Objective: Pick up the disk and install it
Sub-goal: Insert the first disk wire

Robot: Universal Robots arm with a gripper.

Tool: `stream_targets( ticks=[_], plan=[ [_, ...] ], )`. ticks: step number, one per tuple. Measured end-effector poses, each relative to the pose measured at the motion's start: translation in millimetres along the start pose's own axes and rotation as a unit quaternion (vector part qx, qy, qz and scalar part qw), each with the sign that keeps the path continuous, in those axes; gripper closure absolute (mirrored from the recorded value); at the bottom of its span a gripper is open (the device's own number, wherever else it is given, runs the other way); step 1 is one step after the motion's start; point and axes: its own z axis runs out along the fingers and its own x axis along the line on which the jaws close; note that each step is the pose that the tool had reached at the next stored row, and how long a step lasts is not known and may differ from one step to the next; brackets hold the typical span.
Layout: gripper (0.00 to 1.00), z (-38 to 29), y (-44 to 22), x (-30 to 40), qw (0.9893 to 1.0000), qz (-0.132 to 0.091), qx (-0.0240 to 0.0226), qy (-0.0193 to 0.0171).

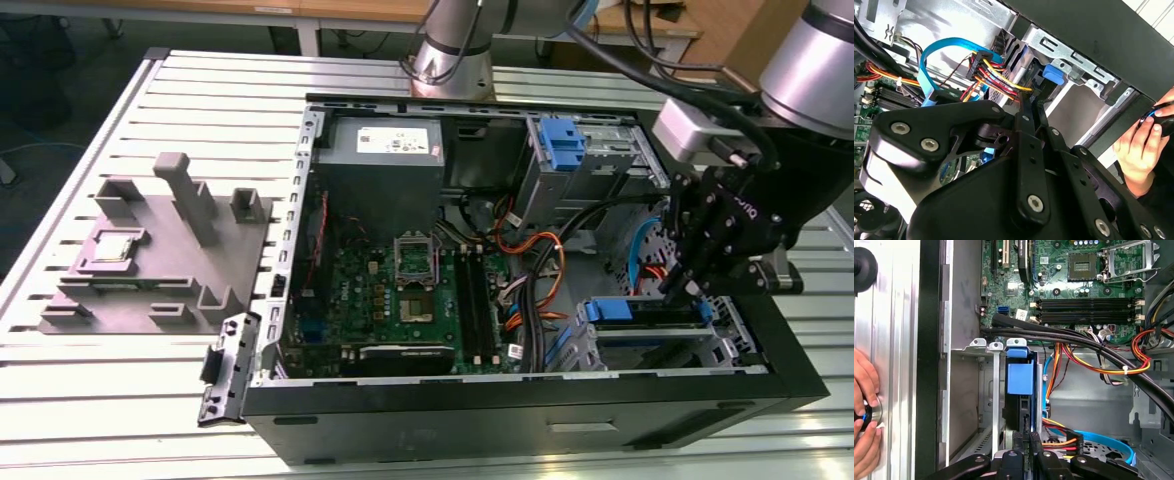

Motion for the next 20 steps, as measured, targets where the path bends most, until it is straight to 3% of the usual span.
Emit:
stream_targets(
  ticks=[20],
  plan=[
    [0.83,2.4,0.6,-0.2,1.0,0.006,-0.0009,-0.0011]
  ],
)
